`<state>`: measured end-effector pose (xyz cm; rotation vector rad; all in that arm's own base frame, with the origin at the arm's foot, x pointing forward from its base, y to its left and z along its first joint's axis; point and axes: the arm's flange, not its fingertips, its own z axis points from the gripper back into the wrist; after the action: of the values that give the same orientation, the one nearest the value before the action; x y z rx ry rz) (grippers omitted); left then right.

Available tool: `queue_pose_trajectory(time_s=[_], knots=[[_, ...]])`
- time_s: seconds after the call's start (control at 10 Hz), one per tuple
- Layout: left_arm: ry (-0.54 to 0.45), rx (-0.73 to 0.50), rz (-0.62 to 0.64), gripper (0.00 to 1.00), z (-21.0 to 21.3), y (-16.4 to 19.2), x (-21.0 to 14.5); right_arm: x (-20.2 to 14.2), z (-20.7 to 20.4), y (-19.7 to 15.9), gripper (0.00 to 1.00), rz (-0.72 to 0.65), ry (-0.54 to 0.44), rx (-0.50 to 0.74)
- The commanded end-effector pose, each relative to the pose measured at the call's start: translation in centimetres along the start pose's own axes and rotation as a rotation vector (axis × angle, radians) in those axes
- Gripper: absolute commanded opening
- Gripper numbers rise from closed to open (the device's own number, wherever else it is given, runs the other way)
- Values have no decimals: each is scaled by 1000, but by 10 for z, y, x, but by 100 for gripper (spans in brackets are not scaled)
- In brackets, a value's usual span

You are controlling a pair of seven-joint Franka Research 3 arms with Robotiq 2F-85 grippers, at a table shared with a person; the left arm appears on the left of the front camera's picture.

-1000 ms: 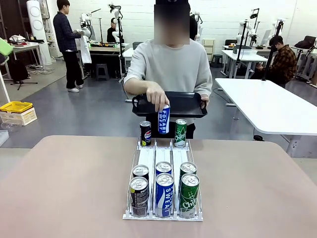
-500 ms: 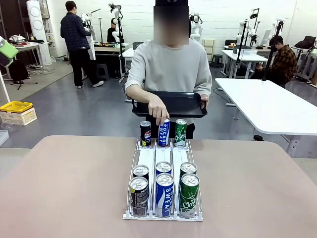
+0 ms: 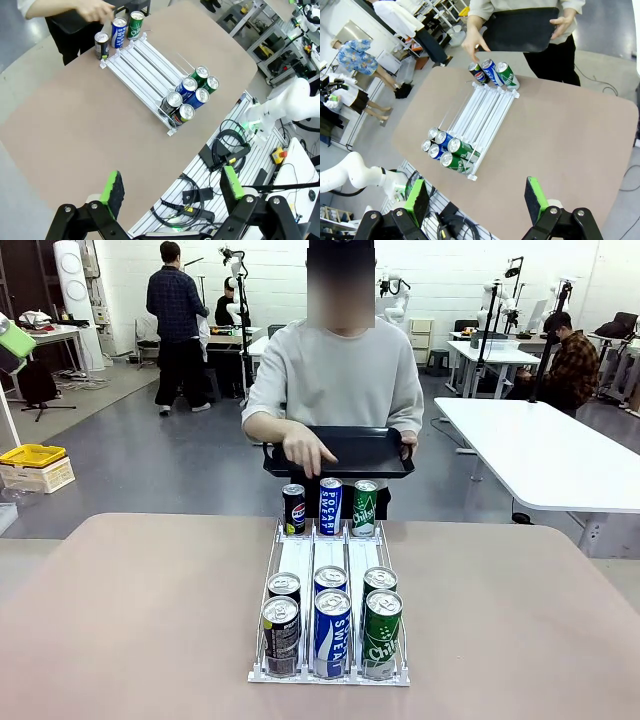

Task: Retrieve and hand over the desired beverage to the person.
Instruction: Pick up a can of the same type that the person held from the Automatic Can Dispenser.

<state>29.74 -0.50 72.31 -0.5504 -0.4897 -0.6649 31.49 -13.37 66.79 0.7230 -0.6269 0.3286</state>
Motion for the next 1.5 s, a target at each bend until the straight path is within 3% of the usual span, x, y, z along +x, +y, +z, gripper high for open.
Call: queue_pose_trajectory(time_s=[0.0,0.3,0.5,0.6,0.8,0.9,1.1,1.2,1.4], knots=[[-10,5,-7,100,0,-1,2,1,0,-1,100,16,-14,31],[0,0,0,100,0,0,0,1,0,-1,100,16,-14,31],[280,82,-187,100,-55,-70,49,1,0,-1,100,16,-14,31],[389,184,-240,100,-96,-107,71,1,0,-1,100,16,-14,31],[536,291,-243,100,-161,-160,86,1,0,-1,100,16,-14,31],[521,387,-229,100,-186,-170,89,1,0,-1,100,16,-14,31],[456,366,-86,100,-198,-159,99,1,0,-1,100,16,-14,31],[509,341,-230,100,-209,-188,81,1,0,-1,100,16,-14,31],[509,341,-230,100,-209,-188,81,1,0,-1,100,16,-14,31]])
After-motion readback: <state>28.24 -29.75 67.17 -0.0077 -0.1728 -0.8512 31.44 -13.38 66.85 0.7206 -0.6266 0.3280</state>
